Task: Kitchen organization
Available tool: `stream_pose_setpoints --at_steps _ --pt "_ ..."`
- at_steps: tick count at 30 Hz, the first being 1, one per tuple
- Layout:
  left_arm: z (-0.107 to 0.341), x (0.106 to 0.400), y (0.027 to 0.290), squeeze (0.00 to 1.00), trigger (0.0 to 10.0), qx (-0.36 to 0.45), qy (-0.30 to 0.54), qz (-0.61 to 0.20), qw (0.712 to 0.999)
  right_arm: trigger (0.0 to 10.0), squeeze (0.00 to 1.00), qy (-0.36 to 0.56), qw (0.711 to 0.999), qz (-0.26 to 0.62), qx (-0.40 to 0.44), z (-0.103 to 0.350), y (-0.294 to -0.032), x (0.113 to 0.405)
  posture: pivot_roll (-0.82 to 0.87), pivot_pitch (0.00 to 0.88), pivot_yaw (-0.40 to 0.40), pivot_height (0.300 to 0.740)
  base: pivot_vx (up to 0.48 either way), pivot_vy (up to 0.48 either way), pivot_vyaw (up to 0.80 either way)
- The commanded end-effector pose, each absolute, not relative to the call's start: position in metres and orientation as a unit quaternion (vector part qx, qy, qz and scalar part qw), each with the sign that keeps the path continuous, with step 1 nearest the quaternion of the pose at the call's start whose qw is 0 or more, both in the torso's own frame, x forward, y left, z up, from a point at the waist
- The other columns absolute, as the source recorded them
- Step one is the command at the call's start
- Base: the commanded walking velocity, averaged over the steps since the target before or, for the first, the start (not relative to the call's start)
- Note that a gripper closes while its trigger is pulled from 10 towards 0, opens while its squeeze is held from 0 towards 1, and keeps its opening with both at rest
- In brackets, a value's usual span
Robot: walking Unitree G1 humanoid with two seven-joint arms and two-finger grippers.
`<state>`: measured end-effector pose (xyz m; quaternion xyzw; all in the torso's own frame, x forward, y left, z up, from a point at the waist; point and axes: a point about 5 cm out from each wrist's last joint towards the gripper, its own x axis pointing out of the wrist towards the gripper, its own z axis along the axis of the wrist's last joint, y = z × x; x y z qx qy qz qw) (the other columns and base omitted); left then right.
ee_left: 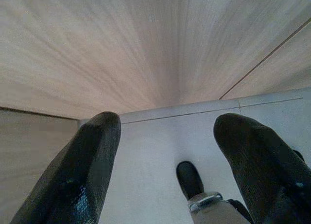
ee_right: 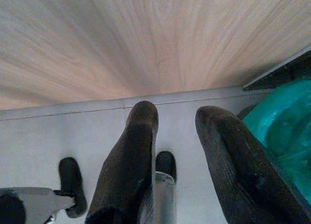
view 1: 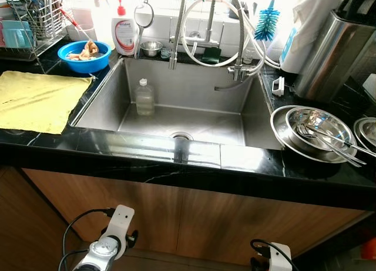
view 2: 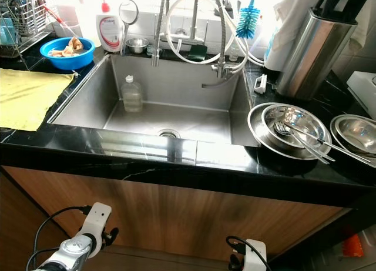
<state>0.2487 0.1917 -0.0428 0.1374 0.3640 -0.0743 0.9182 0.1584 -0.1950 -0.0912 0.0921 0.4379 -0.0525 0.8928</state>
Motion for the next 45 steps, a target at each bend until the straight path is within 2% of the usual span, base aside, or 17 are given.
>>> stream_pose_setpoints --at_steps 1,8,31,41,45 --pt "-0.046 0.244 0.193 0.0 10.0 0.137 0.373 -0.075 0.914 10.0 0.0 0.433 0.896 -0.051 0.082 -0.09 -0.197 0.161 0.09 0.0 -0.082 0.74 0.0 0.0 0.8" --pt "-0.047 0.242 0.195 0.0 10.0 0.14 0.374 -0.078 0.913 10.0 0.0 0.433 0.895 -0.053 0.089 -0.09 -0.197 0.16 0.1 0.0 -0.082 0.74 0.0 0.0 0.76" --pt "-0.046 0.238 0.21 0.0 10.0 0.149 0.366 -0.076 0.915 10.0 0.0 0.426 0.893 -0.095 0.106 -0.091 -0.199 0.157 0.09 0.0 -0.081 0.74 0.0 0.0 0.0" --pt "-0.048 0.237 0.203 0.0 10.0 0.147 0.368 -0.082 0.915 10.0 0.0 0.43 0.89 -0.1 0.113 -0.092 -0.199 0.156 0.09 0.0 -0.088 0.74 0.0 0.0 -0.66" --pt "-0.048 0.237 0.204 0.0 10.0 0.149 0.367 -0.083 0.914 10.0 0.0 0.424 0.894 -0.095 0.108 -0.091 -0.199 0.157 0.1 0.0 -0.088 0.74 0.0 0.0 0.0"
